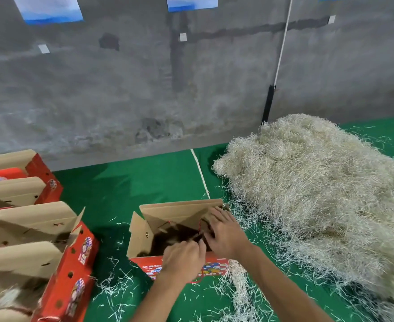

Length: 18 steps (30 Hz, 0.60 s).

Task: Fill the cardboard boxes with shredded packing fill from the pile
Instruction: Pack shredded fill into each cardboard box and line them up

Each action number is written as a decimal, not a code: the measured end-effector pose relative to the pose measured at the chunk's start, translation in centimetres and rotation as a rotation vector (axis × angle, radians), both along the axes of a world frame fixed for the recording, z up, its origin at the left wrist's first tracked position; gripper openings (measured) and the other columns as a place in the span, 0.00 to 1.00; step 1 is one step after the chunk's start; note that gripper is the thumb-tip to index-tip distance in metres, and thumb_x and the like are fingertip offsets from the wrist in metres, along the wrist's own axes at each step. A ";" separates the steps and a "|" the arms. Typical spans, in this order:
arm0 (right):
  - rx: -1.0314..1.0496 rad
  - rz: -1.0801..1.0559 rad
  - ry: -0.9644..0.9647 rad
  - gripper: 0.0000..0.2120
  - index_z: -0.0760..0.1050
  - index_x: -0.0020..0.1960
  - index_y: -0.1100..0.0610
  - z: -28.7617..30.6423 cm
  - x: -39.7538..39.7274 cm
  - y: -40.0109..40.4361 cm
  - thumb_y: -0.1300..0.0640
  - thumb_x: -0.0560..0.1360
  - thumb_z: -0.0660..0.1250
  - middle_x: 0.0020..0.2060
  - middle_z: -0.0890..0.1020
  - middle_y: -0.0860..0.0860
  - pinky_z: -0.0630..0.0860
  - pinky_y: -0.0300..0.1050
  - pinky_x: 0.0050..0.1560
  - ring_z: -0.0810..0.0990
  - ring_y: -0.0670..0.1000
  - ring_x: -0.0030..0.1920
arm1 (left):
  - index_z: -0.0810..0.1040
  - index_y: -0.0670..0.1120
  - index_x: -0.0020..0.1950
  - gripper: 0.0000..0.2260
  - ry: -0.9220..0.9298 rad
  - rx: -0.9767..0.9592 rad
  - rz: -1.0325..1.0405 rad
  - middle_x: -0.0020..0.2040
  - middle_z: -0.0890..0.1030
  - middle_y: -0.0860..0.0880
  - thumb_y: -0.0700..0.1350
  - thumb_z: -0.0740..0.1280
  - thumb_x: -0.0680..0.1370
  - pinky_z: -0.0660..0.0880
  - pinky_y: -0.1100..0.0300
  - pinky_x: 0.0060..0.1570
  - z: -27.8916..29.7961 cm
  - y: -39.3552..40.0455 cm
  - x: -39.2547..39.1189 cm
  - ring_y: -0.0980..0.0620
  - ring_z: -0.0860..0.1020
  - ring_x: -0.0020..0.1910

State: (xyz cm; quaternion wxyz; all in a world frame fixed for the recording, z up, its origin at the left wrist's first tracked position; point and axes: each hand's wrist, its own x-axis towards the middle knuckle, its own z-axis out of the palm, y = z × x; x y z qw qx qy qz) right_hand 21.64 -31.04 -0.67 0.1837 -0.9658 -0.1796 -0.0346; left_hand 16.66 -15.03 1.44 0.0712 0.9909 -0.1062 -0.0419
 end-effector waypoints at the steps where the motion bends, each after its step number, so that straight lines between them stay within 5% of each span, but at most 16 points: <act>1: -0.003 -0.046 0.045 0.28 0.63 0.77 0.57 -0.1 0.1 -0.1 0.46 0.81 0.56 0.79 0.60 0.53 0.45 0.50 0.80 0.54 0.53 0.80 | 0.76 0.45 0.35 0.28 0.046 -0.015 0.004 0.34 0.80 0.52 0.56 0.45 0.84 0.76 0.56 0.50 0.1 -0.2 0.0 0.51 0.81 0.37; 6: 0.251 -0.240 0.088 0.26 0.65 0.74 0.60 -0.4 -0.6 -0.1 0.48 0.80 0.63 0.70 0.72 0.55 0.63 0.49 0.75 0.68 0.57 0.73 | 0.81 0.44 0.47 0.29 0.151 0.029 0.014 0.48 0.84 0.47 0.57 0.44 0.84 0.72 0.51 0.55 -0.2 -0.4 -0.4 0.45 0.82 0.50; 11: 0.127 -0.279 -0.030 0.20 0.70 0.71 0.63 -1.4 -0.1 -0.8 0.59 0.81 0.58 0.69 0.75 0.56 0.60 0.48 0.76 0.68 0.55 0.73 | 0.81 0.45 0.47 0.28 0.107 0.013 -0.014 0.46 0.84 0.48 0.57 0.45 0.84 0.73 0.53 0.55 -0.5 -0.1 -0.8 0.47 0.82 0.48; 14: -0.034 -0.336 0.022 0.23 0.65 0.76 0.58 -2.4 -0.2 -2.5 0.51 0.83 0.54 0.77 0.66 0.53 0.52 0.53 0.80 0.58 0.54 0.79 | 0.80 0.45 0.46 0.27 0.131 -0.010 -0.054 0.47 0.83 0.47 0.55 0.45 0.85 0.73 0.50 0.60 -0.6 0.1 -1.0 0.46 0.81 0.49; 18: -0.313 -0.345 0.117 0.36 0.41 0.82 0.47 -5.2 -0.2 -4.1 0.30 0.80 0.40 0.80 0.42 0.47 0.36 0.62 0.77 0.40 0.59 0.80 | 0.74 0.47 0.41 0.23 0.174 -0.053 -0.076 0.44 0.82 0.46 0.53 0.46 0.84 0.73 0.52 0.58 -0.6 0.3 -0.6 0.47 0.80 0.47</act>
